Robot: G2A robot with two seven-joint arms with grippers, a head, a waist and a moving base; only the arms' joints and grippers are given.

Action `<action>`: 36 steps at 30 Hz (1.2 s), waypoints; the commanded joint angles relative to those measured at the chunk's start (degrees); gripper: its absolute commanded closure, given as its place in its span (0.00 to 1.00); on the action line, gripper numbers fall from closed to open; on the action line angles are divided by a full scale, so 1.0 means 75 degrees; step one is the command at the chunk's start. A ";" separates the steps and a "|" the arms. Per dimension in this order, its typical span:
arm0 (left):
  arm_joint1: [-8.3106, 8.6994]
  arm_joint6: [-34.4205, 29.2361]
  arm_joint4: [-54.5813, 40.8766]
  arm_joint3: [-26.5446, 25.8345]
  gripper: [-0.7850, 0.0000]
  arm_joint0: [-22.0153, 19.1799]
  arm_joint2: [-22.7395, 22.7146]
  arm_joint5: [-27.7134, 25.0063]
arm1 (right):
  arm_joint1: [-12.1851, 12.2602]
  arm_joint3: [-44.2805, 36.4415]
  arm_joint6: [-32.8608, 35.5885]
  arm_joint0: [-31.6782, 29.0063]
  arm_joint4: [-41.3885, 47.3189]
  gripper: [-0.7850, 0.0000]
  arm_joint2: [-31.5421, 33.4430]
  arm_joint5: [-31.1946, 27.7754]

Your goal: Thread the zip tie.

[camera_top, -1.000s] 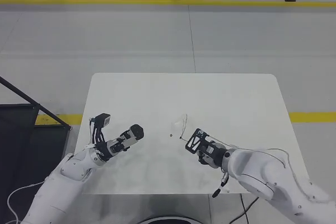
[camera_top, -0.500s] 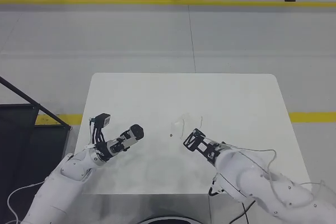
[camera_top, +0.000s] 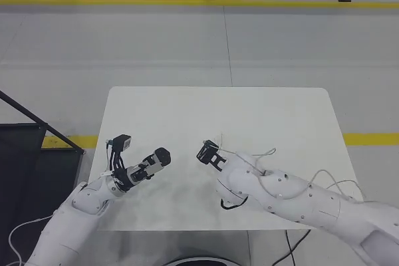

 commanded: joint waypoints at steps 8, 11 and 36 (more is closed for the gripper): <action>0.0000 0.0000 0.0000 0.0000 0.00 0.0000 0.0000 0.0000 | -0.0766 0.1331 0.0000 0.0104 0.0025 1.00 -0.0024 -0.0216; 0.0000 0.0000 0.0000 0.0000 0.00 0.0000 0.0000 0.0000 | -0.0981 0.1644 0.0000 0.0089 -0.0077 0.99 -0.0024 -0.0367; 0.0000 0.0000 0.0000 0.0000 0.00 0.0000 0.0000 0.0000 | -0.1473 0.2271 0.0000 0.0087 -0.0181 0.80 -0.0024 -0.0313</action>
